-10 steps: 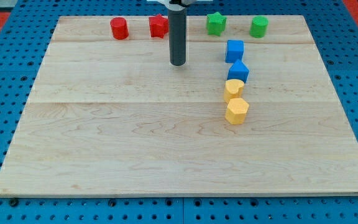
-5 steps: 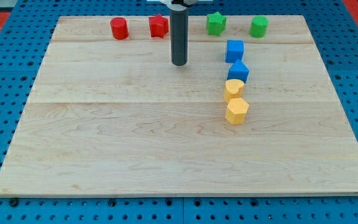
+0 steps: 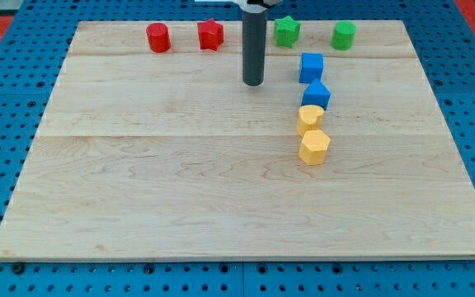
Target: Push the yellow hexagon slightly towards left
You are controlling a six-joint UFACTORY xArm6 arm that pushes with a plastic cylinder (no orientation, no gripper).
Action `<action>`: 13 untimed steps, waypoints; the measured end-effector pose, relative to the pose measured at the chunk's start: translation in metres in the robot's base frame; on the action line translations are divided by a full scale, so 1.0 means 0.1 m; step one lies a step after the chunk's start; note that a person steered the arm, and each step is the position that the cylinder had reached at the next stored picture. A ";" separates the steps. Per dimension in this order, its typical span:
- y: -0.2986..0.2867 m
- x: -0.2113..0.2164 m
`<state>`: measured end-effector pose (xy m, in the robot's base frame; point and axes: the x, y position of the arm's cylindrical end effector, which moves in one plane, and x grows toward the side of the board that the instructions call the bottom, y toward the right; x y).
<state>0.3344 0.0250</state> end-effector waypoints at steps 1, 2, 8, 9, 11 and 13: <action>0.08 -0.05; 0.08 -0.04; -0.21 0.00; -0.16 -0.07; 0.05 0.40; 0.30 1.47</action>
<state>0.4817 0.0546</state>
